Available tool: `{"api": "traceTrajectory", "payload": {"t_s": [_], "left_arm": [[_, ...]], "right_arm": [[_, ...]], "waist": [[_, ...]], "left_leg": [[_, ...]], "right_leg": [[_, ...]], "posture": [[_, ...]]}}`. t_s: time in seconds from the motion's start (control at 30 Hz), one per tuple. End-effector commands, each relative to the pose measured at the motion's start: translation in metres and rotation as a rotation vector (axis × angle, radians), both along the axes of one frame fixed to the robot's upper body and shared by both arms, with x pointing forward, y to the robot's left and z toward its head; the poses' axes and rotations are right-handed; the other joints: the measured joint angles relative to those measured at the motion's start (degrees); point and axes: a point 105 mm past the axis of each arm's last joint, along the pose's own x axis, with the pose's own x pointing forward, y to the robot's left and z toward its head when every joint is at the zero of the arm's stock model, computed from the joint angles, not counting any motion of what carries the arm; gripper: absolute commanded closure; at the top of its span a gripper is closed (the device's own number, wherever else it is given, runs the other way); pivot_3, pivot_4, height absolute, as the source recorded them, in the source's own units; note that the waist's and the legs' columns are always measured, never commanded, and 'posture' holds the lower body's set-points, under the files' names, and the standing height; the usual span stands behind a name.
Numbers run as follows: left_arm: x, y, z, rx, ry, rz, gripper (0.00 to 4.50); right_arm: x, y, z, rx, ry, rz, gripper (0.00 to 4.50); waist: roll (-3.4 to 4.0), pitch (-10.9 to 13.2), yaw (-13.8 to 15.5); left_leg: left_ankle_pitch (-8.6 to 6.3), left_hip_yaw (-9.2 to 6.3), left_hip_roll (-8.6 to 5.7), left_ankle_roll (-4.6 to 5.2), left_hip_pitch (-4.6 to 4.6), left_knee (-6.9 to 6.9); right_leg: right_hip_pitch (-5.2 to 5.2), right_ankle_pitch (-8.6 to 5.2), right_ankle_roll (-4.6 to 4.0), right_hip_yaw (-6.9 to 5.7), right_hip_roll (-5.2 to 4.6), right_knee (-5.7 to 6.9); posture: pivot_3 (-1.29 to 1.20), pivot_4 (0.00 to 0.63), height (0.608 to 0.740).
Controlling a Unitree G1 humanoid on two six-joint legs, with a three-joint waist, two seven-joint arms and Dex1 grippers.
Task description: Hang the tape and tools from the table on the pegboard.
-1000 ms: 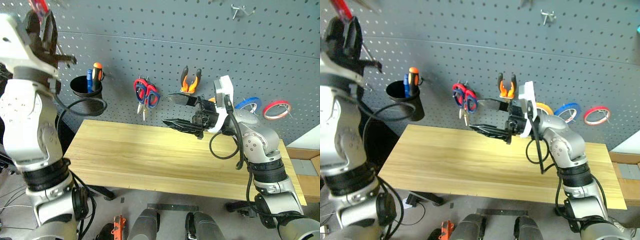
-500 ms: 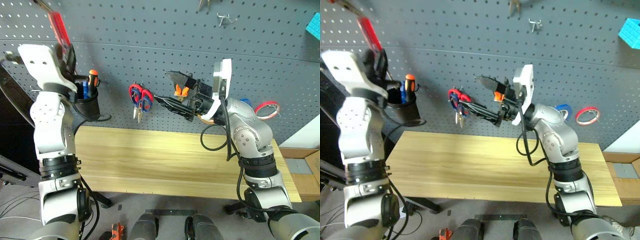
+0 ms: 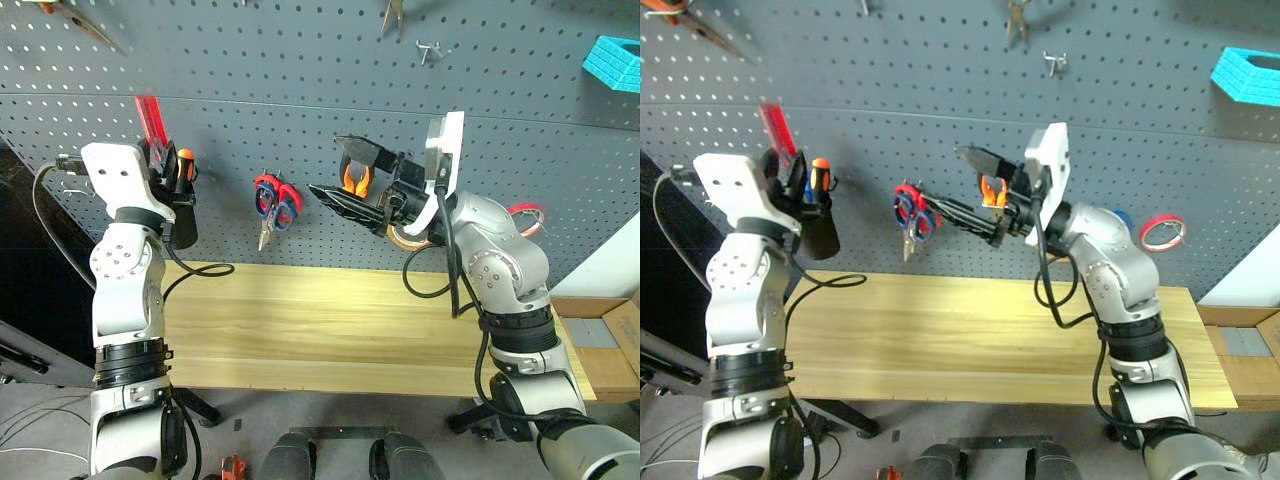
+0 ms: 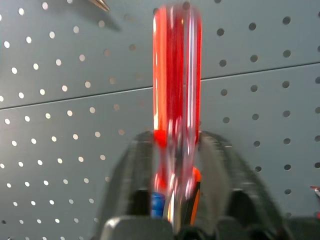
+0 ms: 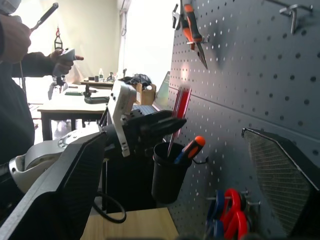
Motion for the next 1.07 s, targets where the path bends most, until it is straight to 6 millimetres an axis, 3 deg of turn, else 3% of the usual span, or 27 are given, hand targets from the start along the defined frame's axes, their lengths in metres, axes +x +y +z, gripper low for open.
{"api": "traceTrajectory", "payload": {"t_s": [0.03,0.13,0.27,0.33,0.4,0.5,0.67,0.77,0.9,1.07], "left_arm": [[-0.014,0.008,0.022,0.003,-0.089,0.046,1.46],[-0.017,0.01,0.024,0.015,-0.099,0.061,0.42],[-0.026,-0.007,0.03,0.061,-0.123,-0.034,0.42],[-0.03,-0.031,0.019,0.052,-0.059,-0.195,0.42],[-0.041,-0.064,-0.009,0.063,0.074,-0.396,0.42],[-0.057,-0.078,-0.042,0.079,0.199,-0.474,0.42],[-0.077,-0.073,-0.095,-0.001,0.38,-0.446,0.42],[-0.079,-0.059,-0.139,-0.109,0.483,-0.344,0.42],[-0.076,-0.053,-0.175,-0.206,0.537,-0.282,0.42],[-0.08,-0.046,-0.208,-0.218,0.621,-0.243,0.42]], "right_arm": [[-0.005,0.001,0.014,0.017,-0.065,0.019,0.0],[-0.005,0.001,0.014,0.011,-0.064,0.03,0.0],[-0.005,0.0,0.008,-0.012,-0.05,0.047,0.0],[-0.005,-0.005,-0.001,-0.035,-0.019,0.058,0.0],[-0.008,-0.014,-0.024,-0.099,0.037,0.074,0.0],[-0.011,-0.023,-0.051,-0.144,0.116,0.064,0.0],[-0.014,-0.046,-0.103,-0.197,0.303,-0.019,0.0],[0.001,-0.064,-0.137,-0.189,0.418,-0.18,0.0],[0.029,-0.087,-0.162,-0.157,0.488,-0.392,0.0],[0.035,-0.107,-0.187,-0.173,0.534,-0.486,0.0]], "waist": [[0.01,0.0,0.0],[0.01,-0.1,0.1],[0.01,-0.1,0.2],[0.02,-0.1,0.2],[0.09,-0.1,0.3],[0.31,-0.1,0.3],[1.11,0.4,-0.1],[1.49,0.7,-0.1],[1.54,0.7,-0.1],[1.51,0.6,-0.1]], "left_leg": [[0.0,-0.01,0.0,0.0,0.0,0.0],[0.0,-0.02,0.0,0.0,0.04,0.0],[-0.01,-0.06,-0.01,0.02,0.17,0.0],[-0.02,-0.07,-0.01,0.02,0.19,0.0],[-0.03,-0.08,-0.01,0.05,0.25,-0.01],[-0.15,-0.14,-0.02,0.25,0.39,-0.04],[-0.17,-0.13,0.07,0.28,0.56,-0.08],[-0.22,-0.16,0.14,0.36,1.04,-0.15],[-0.22,-0.14,0.12,0.39,1.28,-0.13],[-0.22,-0.12,0.09,0.4,1.25,-0.12]], "right_leg": [[0.0,0.0,0.0,0.0,0.0,0.0],[0.05,0.0,0.0,-0.01,0.0,0.0],[0.25,0.0,-0.01,-0.04,0.0,-0.07],[0.28,0.0,-0.01,-0.04,0.0,-0.08],[0.37,-0.01,-0.01,-0.04,-0.02,-0.12],[0.65,-0.05,-0.07,0.0,-0.08,-0.36],[0.65,-0.2,-0.28,0.03,-0.08,-0.18],[1.19,-0.47,-0.48,-0.1,-0.08,-0.26],[1.41,-0.7,-0.24,-0.1,-0.05,-0.22],[1.41,-0.58,-0.4,-0.08,-0.01,-0.23]], "posture": [[0.12,0.052,0.74],[0.13,0.056,0.74],[0.13,0.06,0.74],[0.13,0.066,0.74],[0.13,0.078,0.74],[0.12,0.105,0.74],[0.1,0.148,0.74],[0.09,0.147,0.74],[0.08,0.125,0.74],[0.07,0.086,0.74]]}}
